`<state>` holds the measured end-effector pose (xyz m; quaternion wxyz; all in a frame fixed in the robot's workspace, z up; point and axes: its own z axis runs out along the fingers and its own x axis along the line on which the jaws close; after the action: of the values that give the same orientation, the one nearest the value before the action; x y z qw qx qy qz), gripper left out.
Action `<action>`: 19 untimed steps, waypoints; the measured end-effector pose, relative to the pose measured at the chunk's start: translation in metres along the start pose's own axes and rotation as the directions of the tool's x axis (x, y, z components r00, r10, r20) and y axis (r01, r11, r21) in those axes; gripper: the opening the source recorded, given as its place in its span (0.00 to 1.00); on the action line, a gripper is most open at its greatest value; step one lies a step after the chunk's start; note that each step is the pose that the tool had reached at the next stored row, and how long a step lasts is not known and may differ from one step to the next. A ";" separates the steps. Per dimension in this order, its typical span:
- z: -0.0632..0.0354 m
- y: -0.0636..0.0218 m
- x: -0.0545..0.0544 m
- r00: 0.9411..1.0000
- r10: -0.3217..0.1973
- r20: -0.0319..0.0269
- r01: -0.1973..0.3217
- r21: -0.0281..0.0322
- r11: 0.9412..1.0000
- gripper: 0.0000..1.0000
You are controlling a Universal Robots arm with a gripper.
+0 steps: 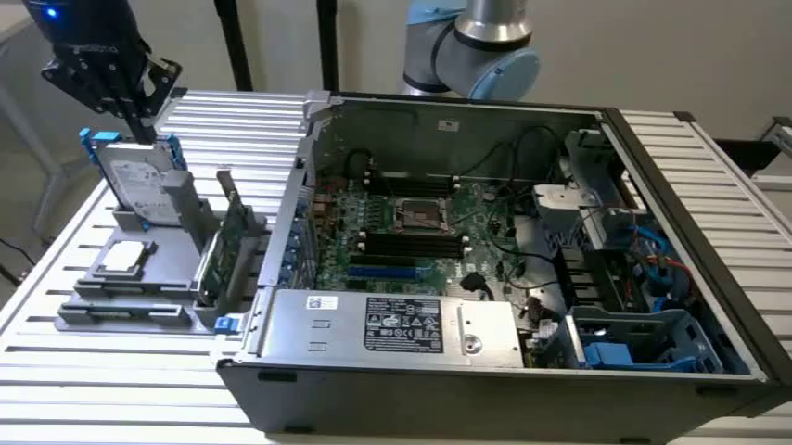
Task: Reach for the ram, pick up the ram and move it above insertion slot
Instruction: 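Reach for the ram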
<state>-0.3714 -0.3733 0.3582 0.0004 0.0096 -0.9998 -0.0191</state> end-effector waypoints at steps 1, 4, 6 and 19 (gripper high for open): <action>0.0000 0.0000 0.000 1.000 0.000 0.000 0.000 0.000 1.000 0.11; 0.0000 0.0000 0.000 1.000 0.000 0.000 0.000 0.000 1.000 0.11; 0.0000 0.0000 0.000 1.000 0.000 0.000 0.000 0.000 1.000 0.11; -0.0005 -0.0318 0.001 1.000 0.000 0.000 0.000 0.000 1.000 0.11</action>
<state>-0.3715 -0.4050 0.3575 0.0004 0.0095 -0.9998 -0.0192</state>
